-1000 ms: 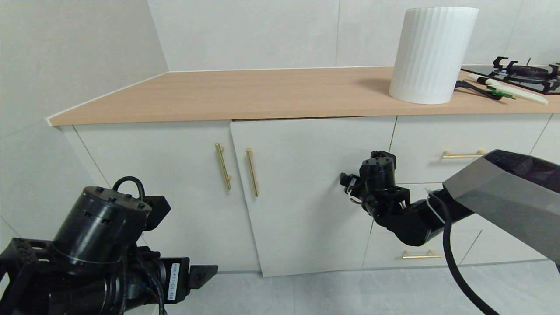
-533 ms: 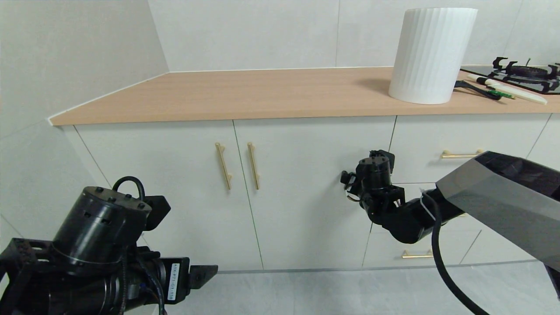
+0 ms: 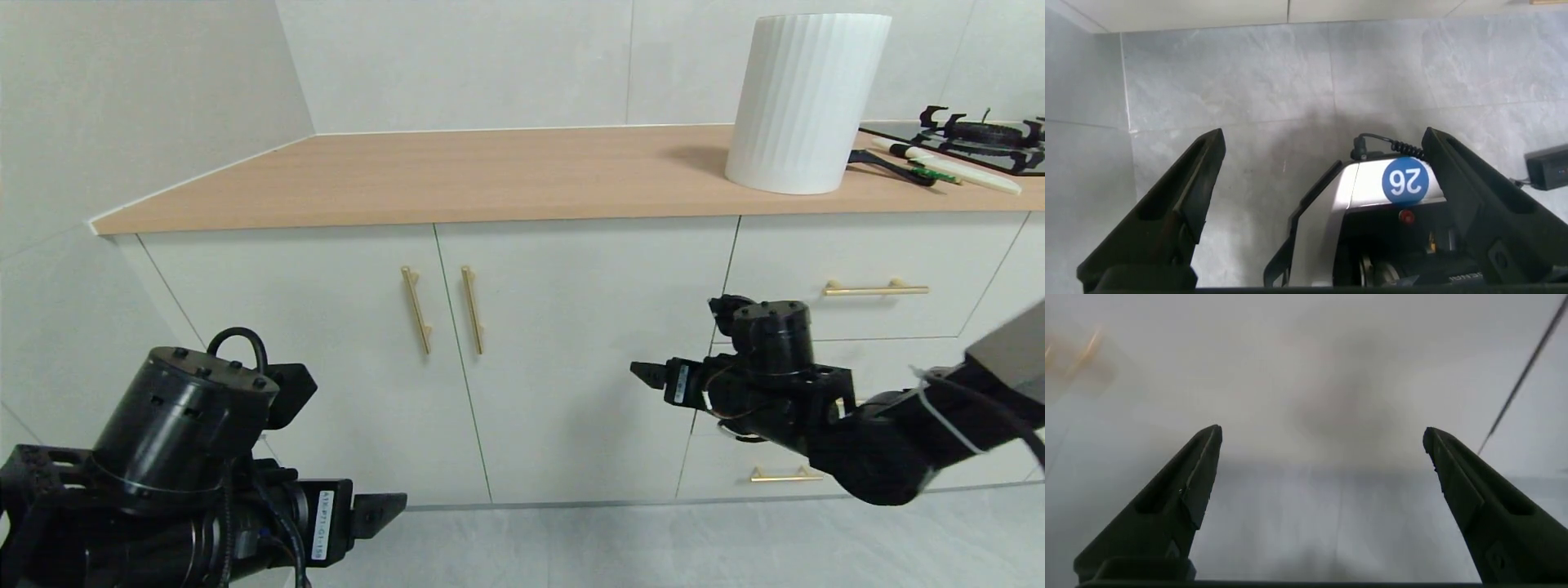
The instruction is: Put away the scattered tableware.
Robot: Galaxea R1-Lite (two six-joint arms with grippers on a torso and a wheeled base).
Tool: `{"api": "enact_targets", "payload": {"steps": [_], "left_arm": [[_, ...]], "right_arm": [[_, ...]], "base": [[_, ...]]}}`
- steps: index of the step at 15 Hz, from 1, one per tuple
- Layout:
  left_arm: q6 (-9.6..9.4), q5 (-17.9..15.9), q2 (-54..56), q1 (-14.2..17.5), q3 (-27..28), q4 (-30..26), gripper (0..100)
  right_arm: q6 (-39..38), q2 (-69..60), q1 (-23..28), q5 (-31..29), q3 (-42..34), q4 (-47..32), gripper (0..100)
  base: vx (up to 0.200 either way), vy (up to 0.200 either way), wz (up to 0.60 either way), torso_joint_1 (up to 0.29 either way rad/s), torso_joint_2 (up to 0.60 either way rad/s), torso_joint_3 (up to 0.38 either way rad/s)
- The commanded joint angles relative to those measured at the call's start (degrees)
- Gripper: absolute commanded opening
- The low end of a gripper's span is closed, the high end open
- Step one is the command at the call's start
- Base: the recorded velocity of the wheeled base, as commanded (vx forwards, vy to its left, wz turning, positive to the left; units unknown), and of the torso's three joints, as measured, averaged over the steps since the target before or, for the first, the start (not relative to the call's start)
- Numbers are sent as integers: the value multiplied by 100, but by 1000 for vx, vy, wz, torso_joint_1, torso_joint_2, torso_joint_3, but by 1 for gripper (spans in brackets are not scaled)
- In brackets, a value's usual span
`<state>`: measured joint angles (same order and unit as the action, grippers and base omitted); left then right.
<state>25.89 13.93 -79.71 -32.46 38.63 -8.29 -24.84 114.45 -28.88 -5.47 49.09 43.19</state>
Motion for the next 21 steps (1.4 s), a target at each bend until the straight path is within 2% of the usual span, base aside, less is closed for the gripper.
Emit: {"api": "enact_targets", "payload": {"steps": [1, 3, 4, 5, 7, 9, 11, 12, 14, 15, 16, 18, 20, 21], "left_arm": [[-14, 22, 184, 21, 13, 12, 100], [-84, 162, 589, 82, 30, 12, 100], [-120, 215, 747, 117, 39, 20, 100], [-225, 303, 1046, 284, 39, 73, 100], [-559, 303, 1670, 592, -145, 302, 100], [-770, 312, 2162, 821, -409, 548, 100], [-1236, 408, 3515, 988, -831, 706, 100], [-1535, 391, 4095, 1058, -980, 697, 100], [-2150, 408, 5106, 1471, -1314, 671, 100], [-2308, 408, 5431, 1559, -1385, 662, 100], [-2563, 408, 5985, 1699, -1481, 662, 100], [-2800, 408, 6583, 1998, -1569, 653, 100], [-2994, 408, 6987, 2218, -1710, 653, 100], [-3002, 400, 7154, 2324, -1815, 653, 100]], "right_arm": [[296, -915, 32, -375, -400, -21, 100], [797, -1495, 190, -956, -646, 23, 100], [964, -1803, 234, -1026, -822, 23, 100], [1236, -2445, 401, -1008, -1121, -12, 100], [1693, -3631, 682, -1105, -1657, -30, 100], [1904, -4492, 928, -1105, -2105, -39, 100], [2247, -5705, 1587, -1052, -2483, -179, 100], [2335, -6224, 1886, -1035, -2562, -478, 100], [2353, -7595, 2027, -1035, -2589, -1709, 100], [2361, -8096, 2027, -1035, -2536, -2289, 100], [2476, -9054, 2027, -1035, -2360, -3537, 100], [2660, -10153, 2027, -1026, -2158, -4811, 100], [2871, -10768, 2044, -1035, -2167, -5066, 100], [3021, -10882, 2088, -1114, -2176, -5075, 100]], "base": [[0, 0, 0, 0, 0, 0], [0, 0, 0, 0, 0, 0], [0, 0, 0, 0, 0, 0], [0, 0, 0, 0, 0, 0], [0, 0, 0, 0, 0, 0], [0, 0, 0, 0, 0, 0], [0, 0, 0, 0, 0, 0], [0, 0, 0, 0, 0, 0], [0, 0, 0, 0, 0, 0], [0, 0, 0, 0, 0, 0], [0, 0, 0, 0, 0, 0], [0, 0, 0, 0, 0, 0], [0, 0, 0, 0, 0, 0], [0, 0, 0, 0, 0, 0]]}}
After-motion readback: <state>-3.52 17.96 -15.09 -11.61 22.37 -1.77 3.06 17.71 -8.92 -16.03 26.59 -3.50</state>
